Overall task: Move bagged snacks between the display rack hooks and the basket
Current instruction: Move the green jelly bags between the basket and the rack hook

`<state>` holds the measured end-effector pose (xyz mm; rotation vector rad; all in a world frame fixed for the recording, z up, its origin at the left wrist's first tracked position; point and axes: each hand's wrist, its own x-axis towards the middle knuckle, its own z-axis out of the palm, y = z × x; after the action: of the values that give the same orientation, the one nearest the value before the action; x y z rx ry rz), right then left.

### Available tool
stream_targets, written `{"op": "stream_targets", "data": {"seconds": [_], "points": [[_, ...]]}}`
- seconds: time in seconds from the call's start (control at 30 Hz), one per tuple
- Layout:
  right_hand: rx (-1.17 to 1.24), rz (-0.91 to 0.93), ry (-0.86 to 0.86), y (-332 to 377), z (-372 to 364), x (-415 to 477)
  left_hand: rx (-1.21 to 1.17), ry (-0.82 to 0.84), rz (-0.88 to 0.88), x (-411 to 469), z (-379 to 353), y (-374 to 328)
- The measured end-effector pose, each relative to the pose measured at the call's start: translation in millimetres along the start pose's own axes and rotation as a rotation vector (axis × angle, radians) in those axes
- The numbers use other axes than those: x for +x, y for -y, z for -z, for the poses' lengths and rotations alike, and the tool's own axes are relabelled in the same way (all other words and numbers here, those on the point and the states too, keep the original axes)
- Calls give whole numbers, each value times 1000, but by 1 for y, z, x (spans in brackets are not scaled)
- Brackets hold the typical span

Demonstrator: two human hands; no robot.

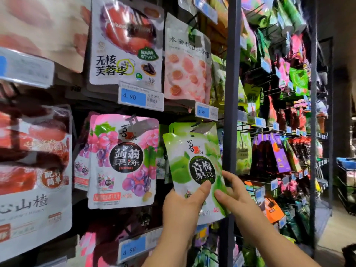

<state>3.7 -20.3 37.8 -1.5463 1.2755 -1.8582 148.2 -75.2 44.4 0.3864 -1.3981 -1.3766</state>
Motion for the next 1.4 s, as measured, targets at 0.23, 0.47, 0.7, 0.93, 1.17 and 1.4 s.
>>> {"op": "stream_targets", "data": {"seconds": [0.23, 0.47, 0.7, 0.93, 1.17, 1.4], "points": [[85, 149, -183, 7, 8, 30, 102, 38, -28, 41, -22, -13], [86, 173, -229, 8, 6, 49, 213, -11, -57, 64, -23, -17], [97, 134, -257, 9, 7, 64, 377, -69, -132, 73, -21, -22], [104, 97, -258, 8, 8, 77, 479, -74, -197, 68, -23, -31], [-262, 113, -237, -2, 9, 79, 831, -100, -240, 66, -20, -10], [-525, 135, -16, -21, 4, 73, 742, -47, -237, 76, -7, 18]]}}
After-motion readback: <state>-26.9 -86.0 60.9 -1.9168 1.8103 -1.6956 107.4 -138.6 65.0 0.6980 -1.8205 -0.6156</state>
